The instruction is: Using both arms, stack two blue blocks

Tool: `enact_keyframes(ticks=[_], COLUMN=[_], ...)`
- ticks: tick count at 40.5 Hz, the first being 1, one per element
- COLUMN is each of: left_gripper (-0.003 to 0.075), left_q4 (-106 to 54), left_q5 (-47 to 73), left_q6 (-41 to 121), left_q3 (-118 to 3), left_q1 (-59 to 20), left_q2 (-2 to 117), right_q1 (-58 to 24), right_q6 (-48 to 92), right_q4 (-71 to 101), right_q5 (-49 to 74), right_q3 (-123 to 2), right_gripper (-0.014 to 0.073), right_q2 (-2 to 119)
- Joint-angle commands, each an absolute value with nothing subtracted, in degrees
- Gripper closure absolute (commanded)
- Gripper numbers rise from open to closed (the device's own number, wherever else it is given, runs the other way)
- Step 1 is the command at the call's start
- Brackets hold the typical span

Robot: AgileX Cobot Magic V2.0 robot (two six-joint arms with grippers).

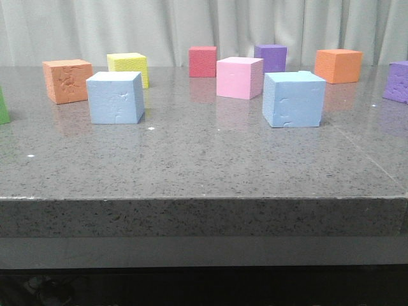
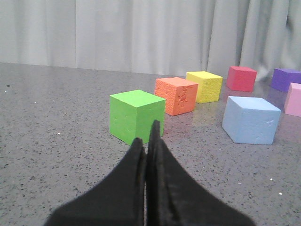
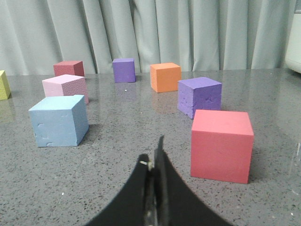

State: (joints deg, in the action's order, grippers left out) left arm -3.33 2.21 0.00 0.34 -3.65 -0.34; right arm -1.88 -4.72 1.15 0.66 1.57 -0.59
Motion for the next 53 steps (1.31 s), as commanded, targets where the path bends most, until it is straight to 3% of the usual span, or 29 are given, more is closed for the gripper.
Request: enact_keyframes(ticks=[1, 35, 45, 53], left_gripper=[0.0738, 0.0738, 0.0738, 0.0738], left_q4=[-3.8, -3.9, -3.9, -3.9], left_q5=[-2.4, -6.7, 6.1, 21.8], left_q6=[0.0, 0.0, 0.0, 0.0], left_q3=[2.4, 1.5, -14.8, -31.0], left_q1=[-3.5, -3.5, -3.5, -3.5], left_q2=[-1.6, -1.6, -0.7, 7.7], right_q1=[-1.6, -1.6, -1.6, -1.6], right_q6=[-4.6, -4.6, -4.6, -4.6], right_q4=[1.1, 1.3, 1.2, 1.2], right_q5=[-4.3, -4.2, 9.9, 19.6], right_q3=[1.5, 0.1, -14.8, -28.1], right_gripper=[0.0663, 0.0663, 0.0663, 0.0663], right_q2=[-1.7, -1.7, -0.2, 9.0])
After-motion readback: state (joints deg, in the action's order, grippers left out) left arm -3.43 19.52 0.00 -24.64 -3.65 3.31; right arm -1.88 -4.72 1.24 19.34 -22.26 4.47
